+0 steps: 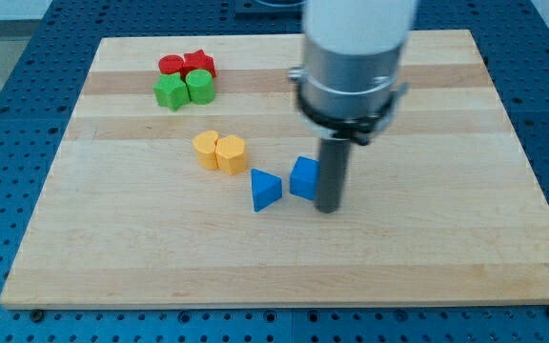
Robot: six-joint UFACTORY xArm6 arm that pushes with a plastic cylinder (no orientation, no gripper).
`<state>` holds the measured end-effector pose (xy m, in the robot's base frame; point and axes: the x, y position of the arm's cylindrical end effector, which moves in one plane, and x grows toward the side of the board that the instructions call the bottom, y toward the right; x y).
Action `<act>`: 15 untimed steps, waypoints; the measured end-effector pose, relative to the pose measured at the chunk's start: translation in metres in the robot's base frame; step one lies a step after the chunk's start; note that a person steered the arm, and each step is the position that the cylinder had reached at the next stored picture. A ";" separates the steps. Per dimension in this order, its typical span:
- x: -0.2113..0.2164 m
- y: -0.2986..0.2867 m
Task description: Move the blue triangle to the bottom left of yellow heart
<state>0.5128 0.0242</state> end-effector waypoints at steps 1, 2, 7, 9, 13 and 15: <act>0.000 -0.066; 0.000 -0.123; -0.002 -0.046; -0.019 -0.043; 0.024 -0.167; 0.022 -0.223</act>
<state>0.5346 -0.1986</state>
